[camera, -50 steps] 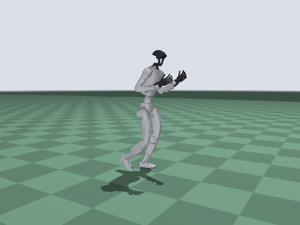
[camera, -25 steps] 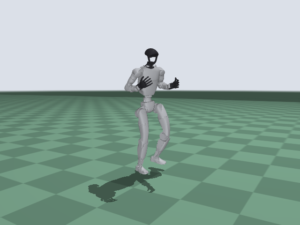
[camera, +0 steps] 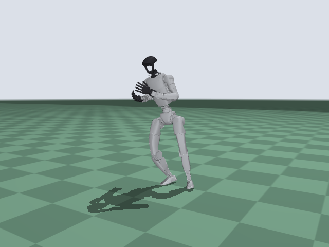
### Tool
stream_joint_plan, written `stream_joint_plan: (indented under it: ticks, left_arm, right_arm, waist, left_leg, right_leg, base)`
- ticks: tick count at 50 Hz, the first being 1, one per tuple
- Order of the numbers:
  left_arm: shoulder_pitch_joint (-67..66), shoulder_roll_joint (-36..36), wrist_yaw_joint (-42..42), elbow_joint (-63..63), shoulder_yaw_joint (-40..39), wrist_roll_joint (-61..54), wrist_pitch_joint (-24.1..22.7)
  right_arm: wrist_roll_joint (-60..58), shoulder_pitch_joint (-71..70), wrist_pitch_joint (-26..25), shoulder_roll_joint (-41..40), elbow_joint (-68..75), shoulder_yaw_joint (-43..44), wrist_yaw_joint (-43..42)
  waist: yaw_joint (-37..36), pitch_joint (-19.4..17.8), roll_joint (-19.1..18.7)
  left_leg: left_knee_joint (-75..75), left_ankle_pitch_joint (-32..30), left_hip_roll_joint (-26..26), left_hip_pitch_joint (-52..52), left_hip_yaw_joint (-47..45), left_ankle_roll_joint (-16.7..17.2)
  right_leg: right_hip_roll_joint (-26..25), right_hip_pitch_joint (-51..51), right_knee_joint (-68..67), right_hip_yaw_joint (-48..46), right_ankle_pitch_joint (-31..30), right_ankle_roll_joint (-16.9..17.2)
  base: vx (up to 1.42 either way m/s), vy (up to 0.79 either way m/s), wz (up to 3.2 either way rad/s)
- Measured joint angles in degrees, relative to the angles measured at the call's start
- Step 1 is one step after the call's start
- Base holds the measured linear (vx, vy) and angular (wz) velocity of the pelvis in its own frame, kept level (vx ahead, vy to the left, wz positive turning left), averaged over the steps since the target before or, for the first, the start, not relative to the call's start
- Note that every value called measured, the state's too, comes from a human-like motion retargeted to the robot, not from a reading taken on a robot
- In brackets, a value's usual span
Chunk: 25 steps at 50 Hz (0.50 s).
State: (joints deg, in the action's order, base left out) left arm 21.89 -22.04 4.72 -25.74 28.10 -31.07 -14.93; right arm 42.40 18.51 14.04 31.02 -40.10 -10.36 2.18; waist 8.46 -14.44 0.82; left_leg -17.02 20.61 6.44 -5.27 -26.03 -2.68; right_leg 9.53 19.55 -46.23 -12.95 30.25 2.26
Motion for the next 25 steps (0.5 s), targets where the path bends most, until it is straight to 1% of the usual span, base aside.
stream_joint_plan:
  ticks: [3,5,6,7,8,10,11,12,13,15,17,18,20,22,23,24,25]
  left_arm:
    - [-0.94,0.86,-1.75,-1.18,-1.37,-2.34,1.75]
    - [-3.42,2.12,-1.91,-1.26,-2.46,-3.55,1.38]
    - [-5.07,2.13,0.88,-0.82,-3.92,-2.18,0.51]
    - [-6.86,2.14,1.21,-0.36,-5.28,-1.05,-0.28]
    - [-8.93,2.12,-3.4,0.14,-6.43,-0.39,-0.93]
    - [-12.3,3.34,-6.0,1.68,-10.21,1.0,-0.99]
    - [-14.33,4.54,-5.32,2.95,-12.13,1.7,-0.63]
    - [-16.46,5.26,-3.56,4.51,-14.01,4.42,-0.35]
    - [-18.82,5.06,0.38,6.66,-15.83,11.2,-0.24]
    - [-25.09,3.05,8.7,12.05,-20.08,28.09,3.08]
    - [-33.07,1.68,5.0,8.95,-20.86,23.74,0.45]
    - [-37.32,-0.48,4.4,8.62,-22.3,20.93,1.0]
    - [-44.92,-4.39,-3.79,0.7,-24.5,5.11,-2.51]
    - [-50.69,-7.84,-8.22,-4.58,-26.66,-12.02,-0.28]
    - [-52.73,-9.73,-11.21,-5.99,-28.15,-18.14,-0.15]
    - [-54.24,-12.24,-11.18,-5.91,-30.75,-16.41,-1.24]
    - [-55.47,-15.06,-9.65,-5.08,-33.92,-10.75,-2.94]
  right_arm:
    - [1.35,1.35,-2.51,0.93,-0.35,3.43,0.27]
    - [1.82,1.65,-1.75,-0.99,0.76,3.07,-0.64]
    - [2.02,1.44,-1.46,-1.88,1.79,2.82,-1.39]
    - [2.03,1.44,-1.3,-2.92,2.9,2.77,-1.06]
    - [1.69,1.86,-1.42,-4.28,4.15,3.16,1.44]
    - [2.69,1.28,-2.54,-6.89,6.64,4.73,3.49]
    - [3.38,0.16,-2.6,-8.35,8.3,4.54,3.13]
    - [3.24,-1.31,-1.93,-9.69,10.12,4.04,1.88]
    - [1.44,-3.48,0.17,-10.78,12.24,2.94,-1.15]
    - [-0.78,-9.07,2.34,-12.68,14.56,0.47,-3.47]
    - [-0.84,-14.88,3.89,-14.28,12.47,-0.33,-4.45]
    - [0.05,-17.88,4.16,-14.86,10.43,-0.04,-5.28]
    - [2.73,-23.18,4.91,-16.5,5.48,1.03,-5.4]
    - [4.46,-26.66,4.33,-17.29,0.65,1.72,-7.25]
    - [4.47,-27.73,4.4,-17.24,-1.32,1.8,-7.39]
    - [3.61,-28.46,5.09,-16.7,-2.79,1.61,-7.69]
    - [2.3,-29.01,6.09,-15.9,-4.02,1.28,-8.07]
  waist:
    - [2.13,4.28,-1.74]
    - [2.91,6.0,-1.7]
    - [3.24,6.05,-0.73]
    - [3.48,6.04,0.33]
    - [3.54,5.89,1.57]
    - [3.74,4.23,2.81]
    - [3.31,2.84,2.47]
    - [2.72,1.48,2.09]
    - [1.82,0.16,1.65]
    - [-0.48,-2.17,1.55]
    - [-3.65,-3.02,2.9]
    - [-5.59,-2.91,3.79]
    - [-10.47,-1.87,6.2]
    - [-16.17,0.17,8.48]
    - [-19.02,1.26,9.59]
    - [-21.35,2.28,10.44]
    - [-23.41,3.28,11.15]
  left_leg:
    - [5.99,-7.67,1.09,4.09,-8.27,3.16]
    - [6.83,-11.62,0.97,6.43,-11.23,3.26]
    - [5.29,-11.91,0.62,7.39,-10.95,2.25]
    - [2.35,-11.45,0.52,7.77,-10.17,1.18]
    - [-3.39,-9.53,0.92,6.98,-8.39,-0.03]
    - [-19.85,-5.41,2.61,1.73,-2.47,-1.87]
    - [-28.19,-4.22,3.36,-1.68,1.51,-1.83]
    - [-35.81,-2.98,3.68,-4.93,5.53,-1.57]
    - [-41.97,-1.65,3.17,-7.86,9.6,-0.85]
    - [-50.5,1.27,1.16,-11.87,15.8,-0.18]
    - [-53.67,3.13,-1.24,-14.43,18.52,-2.23]
    - [-53.79,3.99,-2.36,-15.74,18.99,-3.91]
    - [-50.84,5.69,-4.52,-18.51,18.86,-6.84]
    - [-42.87,6.15,-6.07,-20.86,17.63,-8.09]
    - [-37.25,5.95,-6.49,-21.42,16.65,-8.05]
    - [-30.69,6.01,-6.67,-21.36,15.47,-7.86]
    - [-23.66,6.19,-6.73,-21.0,14.2,-7.58]
  right_leg:
    - [0.23,-3.16,14.65,-11.28,-1.3,0.86]
    - [-0.38,-5.87,23.37,-14.84,-3.0,1.35]
    - [-0.6,-7.25,26.38,-14.17,-4.27,1.49]
    - [-0.69,-8.22,28.37,-12.86,-5.05,1.53]
    - [-0.51,-8.4,28.32,-10.26,-4.85,1.36]
    - [-2.23,-10.05,31.64,-2.76,-1.55,1.3]
    - [-3.81,-10.03,30.89,1.12,1.01,0.08]
    - [-5.41,-9.92,29.78,4.83,3.31,-1.19]
    - [-7.07,-9.65,27.94,8.23,5.1,-2.55]
    - [-9.67,-10.14,24.51,14.51,7.58,-4.12]
    - [-10.24,-13.19,25.5,20.5,7.55,-3.74]
    - [-9.83,-15.16,27.35,23.19,6.47,-3.05]
    - [-7.95,-18.68,31.83,26.93,2.25,-1.55]
    - [-5.67,-20.74,35.52,28.26,-4.31,0.59]
    - [-4.75,-21.49,37.01,28.92,-7.98,1.91]
    - [-4.12,-22.27,38.29,29.75,-11.6,3.41]
    - [-3.65,-23.06,39.45,30.66,-15.21,5.0]
  base:
    - [0.2,-0.2,-3.3]
    - [0.23,-0.26,-3.69]
    - [0.24,-0.27,-3.83]
    - [0.25,-0.25,-3.85]
    - [0.24,-0.22,-3.76]
    - [0.22,-0.17,-3.69]
    - [0.23,-0.1,-3.81]
    - [0.27,-0.06,-3.96]
    - [0.33,-0.05,-3.93]
    - [0.45,-0.05,-3.66]
    - [0.6,-0.08,-2.89]
    - [0.69,-0.06,-2.33]
    - [0.74,-0.03,-1.93]
    - [0.79,0.02,-1.66]
    - [0.81,0.06,-1.58]
    - [0.82,0.09,-1.51]
    - [0.82,0.13,-1.41]
